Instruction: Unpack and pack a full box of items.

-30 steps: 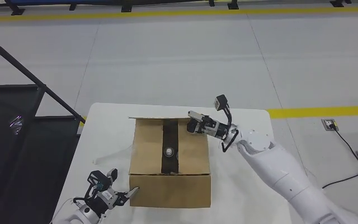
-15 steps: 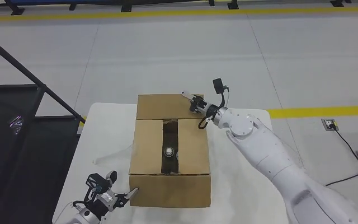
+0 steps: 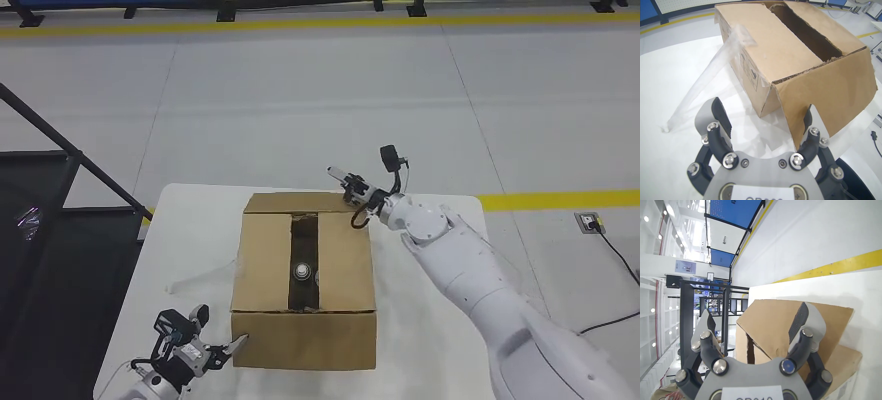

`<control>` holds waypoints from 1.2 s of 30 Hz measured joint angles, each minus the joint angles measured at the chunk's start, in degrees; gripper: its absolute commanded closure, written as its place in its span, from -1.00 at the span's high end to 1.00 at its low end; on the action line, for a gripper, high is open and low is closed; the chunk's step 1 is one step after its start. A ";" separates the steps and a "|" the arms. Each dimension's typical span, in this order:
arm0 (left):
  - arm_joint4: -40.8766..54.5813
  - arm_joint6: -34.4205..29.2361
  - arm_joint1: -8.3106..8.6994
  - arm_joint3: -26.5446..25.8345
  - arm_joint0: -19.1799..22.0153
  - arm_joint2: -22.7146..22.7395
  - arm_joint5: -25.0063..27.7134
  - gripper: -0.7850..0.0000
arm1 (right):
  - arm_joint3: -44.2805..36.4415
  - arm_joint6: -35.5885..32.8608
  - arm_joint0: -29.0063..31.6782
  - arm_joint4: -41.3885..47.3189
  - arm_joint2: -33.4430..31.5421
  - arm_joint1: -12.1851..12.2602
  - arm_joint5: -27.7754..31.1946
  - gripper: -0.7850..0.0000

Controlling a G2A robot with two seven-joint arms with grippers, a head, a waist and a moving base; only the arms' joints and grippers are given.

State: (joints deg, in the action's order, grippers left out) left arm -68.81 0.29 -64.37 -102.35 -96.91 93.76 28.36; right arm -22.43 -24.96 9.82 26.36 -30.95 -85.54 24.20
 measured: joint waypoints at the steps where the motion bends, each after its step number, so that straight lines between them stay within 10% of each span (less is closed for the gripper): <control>1: 0.29 0.50 0.02 -0.15 -0.21 0.39 -0.03 1.00 | -0.31 -1.76 0.20 0.94 -0.70 0.01 2.63 1.00; 6: 3.14 3.29 0.21 -1.85 -2.36 3.77 0.94 1.00 | -4.04 -14.80 1.66 4.05 -2.71 0.61 8.91 1.00; 13: 7.05 5.61 0.48 -2.91 -5.31 10.00 1.51 1.00 | -11.40 -26.24 4.70 2.29 -2.01 0.60 1.51 1.00; 22: 9.05 6.19 0.56 -0.57 -5.83 12.52 2.29 1.00 | -14.09 -22.79 5.45 -3.75 0.10 -1.26 -10.40 1.00; 36: 6.29 7.03 0.42 -3.31 -7.41 11.24 3.17 1.00 | -11.47 -34.01 4.78 6.19 -4.12 -3.90 -4.60 1.00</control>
State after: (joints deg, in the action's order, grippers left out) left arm -62.52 7.31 -63.96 -105.66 -104.32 105.00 31.52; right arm -33.90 -58.97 14.61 32.55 -35.07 -89.44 19.60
